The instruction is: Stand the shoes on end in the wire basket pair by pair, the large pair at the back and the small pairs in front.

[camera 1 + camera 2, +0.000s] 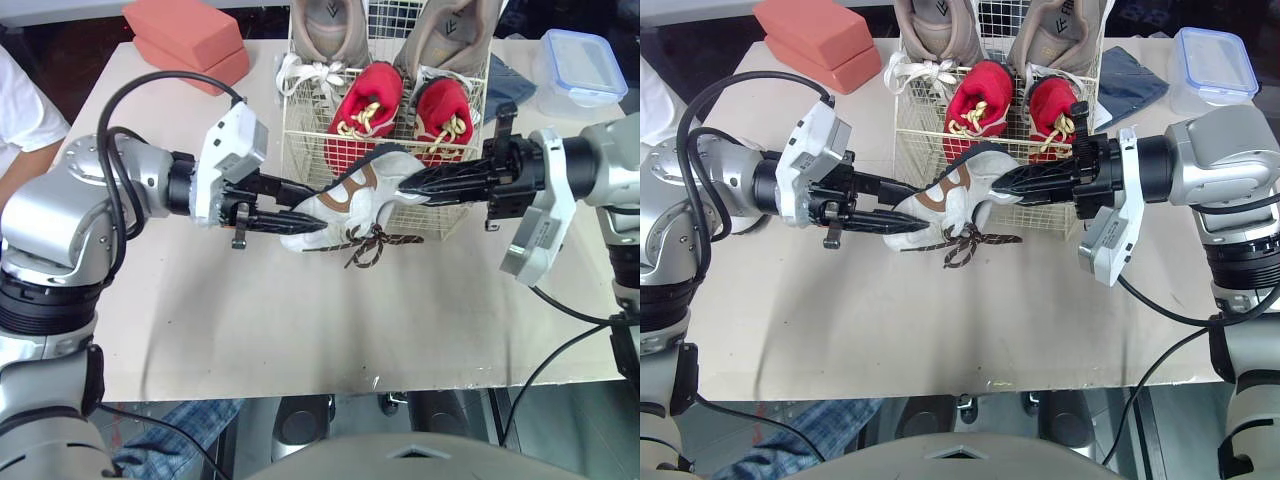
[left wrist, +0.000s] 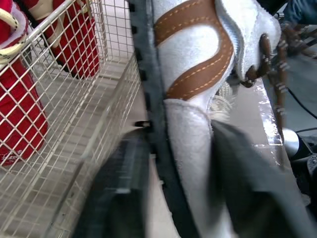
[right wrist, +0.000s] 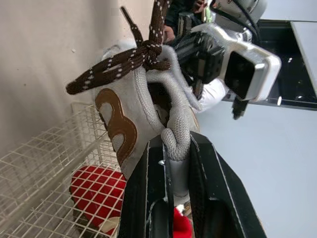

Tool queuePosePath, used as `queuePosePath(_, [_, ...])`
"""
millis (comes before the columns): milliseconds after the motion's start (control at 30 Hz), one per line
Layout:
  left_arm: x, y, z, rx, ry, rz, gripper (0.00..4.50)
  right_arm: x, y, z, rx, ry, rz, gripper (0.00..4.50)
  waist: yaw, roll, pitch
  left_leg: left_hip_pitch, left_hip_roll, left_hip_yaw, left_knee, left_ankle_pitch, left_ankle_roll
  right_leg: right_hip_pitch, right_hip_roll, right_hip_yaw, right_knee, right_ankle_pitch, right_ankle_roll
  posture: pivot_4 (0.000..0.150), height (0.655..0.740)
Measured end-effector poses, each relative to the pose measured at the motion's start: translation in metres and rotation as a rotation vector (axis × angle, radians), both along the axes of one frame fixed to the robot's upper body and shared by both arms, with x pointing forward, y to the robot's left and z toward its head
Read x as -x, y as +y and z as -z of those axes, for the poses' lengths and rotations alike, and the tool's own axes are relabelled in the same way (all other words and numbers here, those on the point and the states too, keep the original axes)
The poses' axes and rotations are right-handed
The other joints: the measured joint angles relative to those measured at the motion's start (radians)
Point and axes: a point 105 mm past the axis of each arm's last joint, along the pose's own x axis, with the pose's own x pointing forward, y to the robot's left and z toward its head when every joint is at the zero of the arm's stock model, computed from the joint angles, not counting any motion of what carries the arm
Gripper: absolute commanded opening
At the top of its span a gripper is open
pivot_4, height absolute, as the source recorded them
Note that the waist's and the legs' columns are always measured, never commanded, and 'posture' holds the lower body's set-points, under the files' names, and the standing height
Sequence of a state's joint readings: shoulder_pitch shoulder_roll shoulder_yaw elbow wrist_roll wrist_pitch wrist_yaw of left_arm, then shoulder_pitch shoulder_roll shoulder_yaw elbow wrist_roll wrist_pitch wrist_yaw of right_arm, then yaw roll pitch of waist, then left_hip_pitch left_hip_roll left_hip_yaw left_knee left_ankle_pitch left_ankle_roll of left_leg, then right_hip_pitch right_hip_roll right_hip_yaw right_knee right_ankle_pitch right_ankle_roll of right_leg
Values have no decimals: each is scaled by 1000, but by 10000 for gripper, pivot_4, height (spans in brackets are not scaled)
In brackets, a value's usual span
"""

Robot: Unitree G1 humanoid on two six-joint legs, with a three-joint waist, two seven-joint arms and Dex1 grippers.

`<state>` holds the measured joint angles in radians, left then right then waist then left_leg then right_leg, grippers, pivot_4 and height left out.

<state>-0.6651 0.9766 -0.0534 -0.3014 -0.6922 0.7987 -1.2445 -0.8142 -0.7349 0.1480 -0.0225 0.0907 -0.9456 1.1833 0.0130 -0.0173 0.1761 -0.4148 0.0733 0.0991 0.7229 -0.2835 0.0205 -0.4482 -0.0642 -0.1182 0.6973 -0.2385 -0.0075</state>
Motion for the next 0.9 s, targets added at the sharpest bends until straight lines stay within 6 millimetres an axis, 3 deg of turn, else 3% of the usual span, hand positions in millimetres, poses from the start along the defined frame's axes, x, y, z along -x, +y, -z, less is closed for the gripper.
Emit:
queuePosePath(67, [1, -1, 0, 4, 5, 4, 4958, 0, 0, -1, -8, -6, 0, 0, 0, 0, 0, 0, 0, 0, 0, 0, 0, 0, 0, 0, 0, 0, 0, 1500, 6860])
queuePosePath(167, [0, -3, 1, 28, 12, 2, 4954, 0, -1, -4, -30, -10, 3, 9624, 0, 0, 0, 0, 0, 0, 0, 0, 0, 0, 0, 0, 0, 0, 0, 1500, 6860])
queuePosePath(333, [-4, -7, 2, 109, 4, -28, 4944, -1, -4, -17, -142, 21, 29, 30208, 0, 0, 0, 0, 0, 0, 0, 0, 0, 0, 0, 0, 0, 0, 0, 1500, 6860])
queuePosePath(433, [-12, -12, -3, 229, -34, -86, 4939, -6, -17, -24, -337, 183, 98, 44299, 5, -1, 0, -1, 1, -2, 1, 0, 0, 1, -2, -1, 0, 0, 0, 1500, 6860])
queuePosePath(533, [-15, -15, -6, 305, -41, -122, 4936, -14, -26, -14, -449, 396, 177, 45000, 2, -1, 0, -1, 0, -1, 1, 0, 0, 1, -3, -1, 1, 0, 0, 1500, 6860])
queuePosePath(667, [-14, -20, 1, 405, -22, -149, 4931, -17, -38, 9, -637, 838, 271, 45000, 1, -1, 0, 0, 0, -2, 1, 0, 0, 1, -3, -1, 1, 0, -1, 1500, 6860])
queuePosePath(767, [-16, -24, 2, 459, -30, -163, 4928, -17, -35, 2, -826, 1151, 285, 45000, -1, -1, 0, 0, 0, -2, 1, 0, 0, 1, -2, 0, 3, 0, -1, 1500, 6860])
queuePosePath(900, [-16, -25, 4, 477, -29, -175, 4907, -8, -21, 1, -906, 1523, 267, 45000, 1, -1, 0, 0, 0, -3, 1, 0, 0, 1, -1, -1, 2, 0, -1, 1500, 6860])
